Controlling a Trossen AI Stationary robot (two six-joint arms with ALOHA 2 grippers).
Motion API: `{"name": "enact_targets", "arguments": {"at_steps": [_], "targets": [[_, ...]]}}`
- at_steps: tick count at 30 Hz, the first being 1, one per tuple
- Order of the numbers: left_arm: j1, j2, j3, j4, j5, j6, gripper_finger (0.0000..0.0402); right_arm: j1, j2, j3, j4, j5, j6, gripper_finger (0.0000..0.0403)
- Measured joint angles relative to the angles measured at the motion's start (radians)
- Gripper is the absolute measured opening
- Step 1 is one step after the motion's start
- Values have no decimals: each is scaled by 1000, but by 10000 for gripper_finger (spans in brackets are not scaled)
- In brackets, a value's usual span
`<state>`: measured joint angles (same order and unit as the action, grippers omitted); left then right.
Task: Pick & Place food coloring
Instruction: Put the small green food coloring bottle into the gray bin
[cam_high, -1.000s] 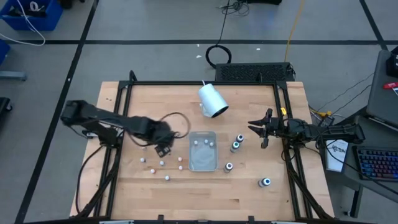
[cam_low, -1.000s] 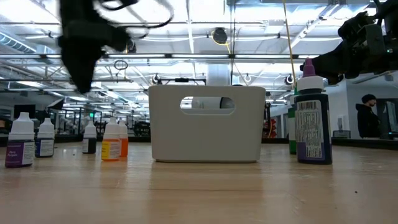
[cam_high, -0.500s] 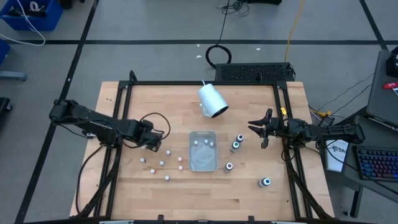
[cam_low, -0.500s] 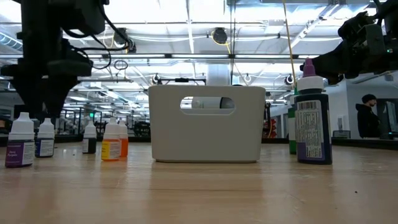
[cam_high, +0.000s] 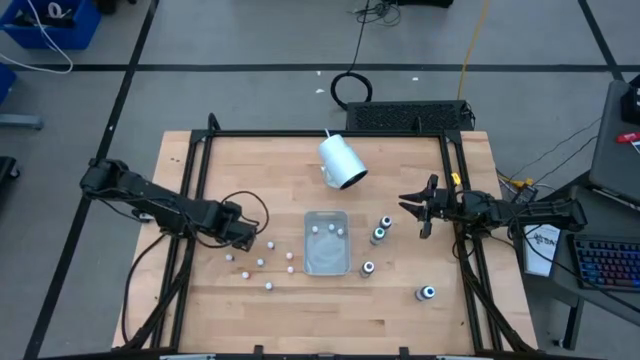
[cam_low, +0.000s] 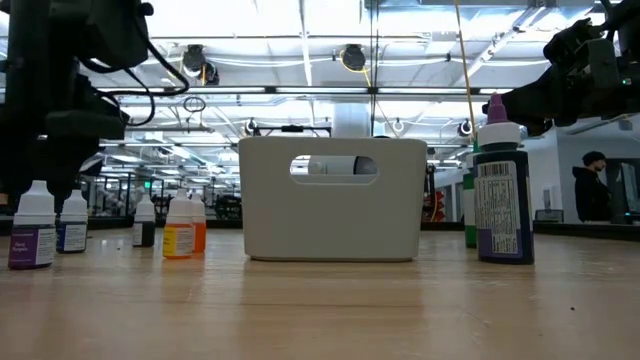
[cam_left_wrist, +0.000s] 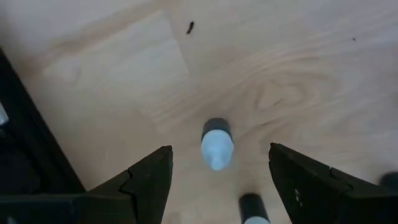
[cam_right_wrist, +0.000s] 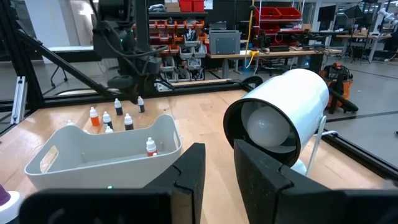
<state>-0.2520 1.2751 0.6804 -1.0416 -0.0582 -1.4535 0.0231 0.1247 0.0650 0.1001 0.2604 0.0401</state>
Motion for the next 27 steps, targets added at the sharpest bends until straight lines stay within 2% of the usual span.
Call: {"name": "enact_targets", "arguments": {"at_steps": [9,15,27], "targets": [[0,0,-49,86,4,-7,266,0,0,0,0,0,0,77],[0,0,-54,86,-26,-7,266,0,0,0,0,0,0,77],[0,0,-54,81,9,1,266,0,0,0,0,0,0,77]]}}
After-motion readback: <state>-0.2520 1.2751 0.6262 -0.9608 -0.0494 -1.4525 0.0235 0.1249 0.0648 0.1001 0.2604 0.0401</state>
